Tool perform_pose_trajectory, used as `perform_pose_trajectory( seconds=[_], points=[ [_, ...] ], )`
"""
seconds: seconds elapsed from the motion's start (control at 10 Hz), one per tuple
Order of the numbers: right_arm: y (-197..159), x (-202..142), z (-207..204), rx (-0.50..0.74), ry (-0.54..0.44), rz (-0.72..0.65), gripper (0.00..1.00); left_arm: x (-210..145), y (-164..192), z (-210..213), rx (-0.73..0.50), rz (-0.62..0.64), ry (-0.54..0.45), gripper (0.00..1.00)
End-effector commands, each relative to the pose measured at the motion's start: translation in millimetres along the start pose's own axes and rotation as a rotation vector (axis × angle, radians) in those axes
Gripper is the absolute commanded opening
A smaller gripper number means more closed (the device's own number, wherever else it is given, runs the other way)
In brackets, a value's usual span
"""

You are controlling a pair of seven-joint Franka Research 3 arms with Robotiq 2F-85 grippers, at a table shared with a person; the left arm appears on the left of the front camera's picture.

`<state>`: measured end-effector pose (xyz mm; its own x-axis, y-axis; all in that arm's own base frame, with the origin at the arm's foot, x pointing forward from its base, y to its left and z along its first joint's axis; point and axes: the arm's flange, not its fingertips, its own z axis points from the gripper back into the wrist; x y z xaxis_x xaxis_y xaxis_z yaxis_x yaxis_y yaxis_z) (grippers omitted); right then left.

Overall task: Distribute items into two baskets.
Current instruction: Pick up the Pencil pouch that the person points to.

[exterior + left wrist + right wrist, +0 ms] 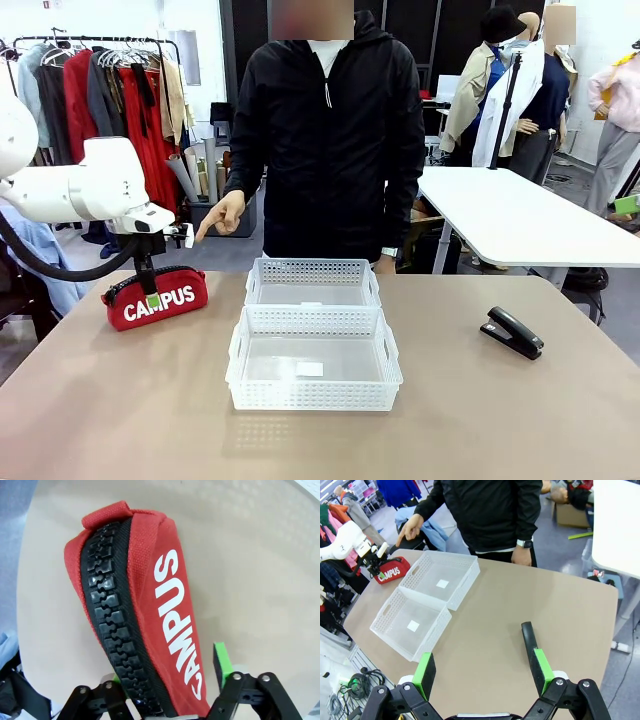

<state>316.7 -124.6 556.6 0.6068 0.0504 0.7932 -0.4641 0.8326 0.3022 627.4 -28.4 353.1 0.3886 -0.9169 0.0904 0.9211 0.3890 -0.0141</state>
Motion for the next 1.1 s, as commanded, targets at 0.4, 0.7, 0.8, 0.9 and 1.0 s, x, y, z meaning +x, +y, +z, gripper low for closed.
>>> perform_pose_trajectory(
  seconds=[0.4, 0.7, 0.8, 0.9, 1.0],
  points=[
    [1.1, 1.7, -0.8, 0.008, -0.010, -0.002, 1.00, -1.5, -0.5, 0.6, -0.003, -0.009, 0.011, 0.00],
    [1.1, 1.7, -0.8, 0.008, -0.010, -0.002, 1.00, -3.0, -1.2, 1.3, -0.013, -0.009, 0.024, 0.00],
    [1.1, 1.7, -0.8, 0.008, -0.010, -0.002, 1.00, -3.7, -1.3, 1.4, -0.015, -0.011, 0.023, 0.00],
    [1.1, 1.7, -0.8, 0.008, -0.010, -0.002, 1.00, -4.3, -1.0, 1.8, -0.013, -0.007, 0.018, 0.00],
    [1.1, 1.7, -0.8, 0.008, -0.010, -0.002, 1.00, -5.0, -0.6, 2.7, -0.007, -0.003, 0.016, 0.00]
  ],
)
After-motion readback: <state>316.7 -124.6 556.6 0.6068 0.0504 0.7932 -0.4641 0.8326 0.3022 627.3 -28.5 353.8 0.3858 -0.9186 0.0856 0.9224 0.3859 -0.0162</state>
